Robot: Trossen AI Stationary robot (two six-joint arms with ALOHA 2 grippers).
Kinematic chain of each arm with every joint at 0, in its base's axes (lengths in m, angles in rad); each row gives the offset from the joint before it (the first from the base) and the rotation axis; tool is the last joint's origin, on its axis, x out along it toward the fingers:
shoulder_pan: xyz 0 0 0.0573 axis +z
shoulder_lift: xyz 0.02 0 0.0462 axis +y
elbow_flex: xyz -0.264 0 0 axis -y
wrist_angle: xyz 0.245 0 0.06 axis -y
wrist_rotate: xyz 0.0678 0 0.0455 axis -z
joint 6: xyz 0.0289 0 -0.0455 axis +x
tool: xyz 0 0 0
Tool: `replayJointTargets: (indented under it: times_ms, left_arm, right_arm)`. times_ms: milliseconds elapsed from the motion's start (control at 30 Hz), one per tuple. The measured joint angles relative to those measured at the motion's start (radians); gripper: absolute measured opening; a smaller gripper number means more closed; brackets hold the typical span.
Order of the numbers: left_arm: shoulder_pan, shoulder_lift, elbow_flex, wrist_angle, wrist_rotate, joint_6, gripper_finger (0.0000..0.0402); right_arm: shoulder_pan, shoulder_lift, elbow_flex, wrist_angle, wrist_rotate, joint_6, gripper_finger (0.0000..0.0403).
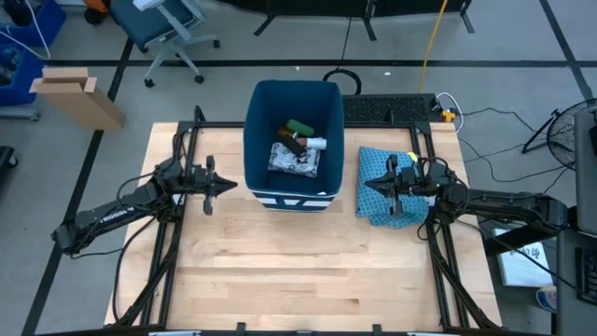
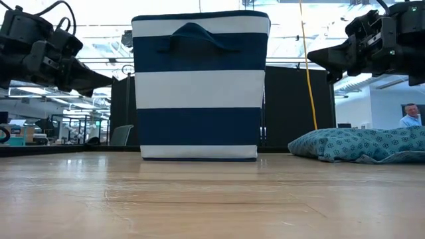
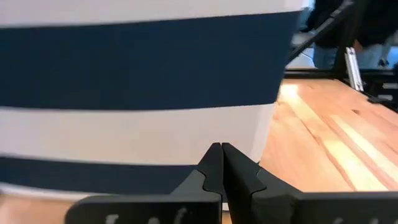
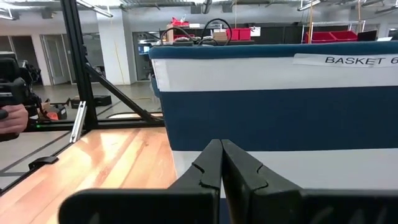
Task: Pick & place medical supplies in basket/bin
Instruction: Return to Home Position
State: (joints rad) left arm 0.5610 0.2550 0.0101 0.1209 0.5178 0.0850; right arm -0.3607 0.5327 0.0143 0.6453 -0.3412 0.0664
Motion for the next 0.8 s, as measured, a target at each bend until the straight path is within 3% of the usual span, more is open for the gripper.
replayJointTargets:
  times_ms: [300,800]
  left_arm:
    - [0.000,0.000,0.000,-0.014,-0.047,-0.062,0.0026]
    - [0.000,0.000,0.000,-0.013,-0.048,-0.064,0.0005]
  right_arm:
    - [0.000,0.000,0.000,0.000,0.000,0.000,0.0000]
    - [0.000,0.000,0.000,0.000,0.000,0.000,0.0000]
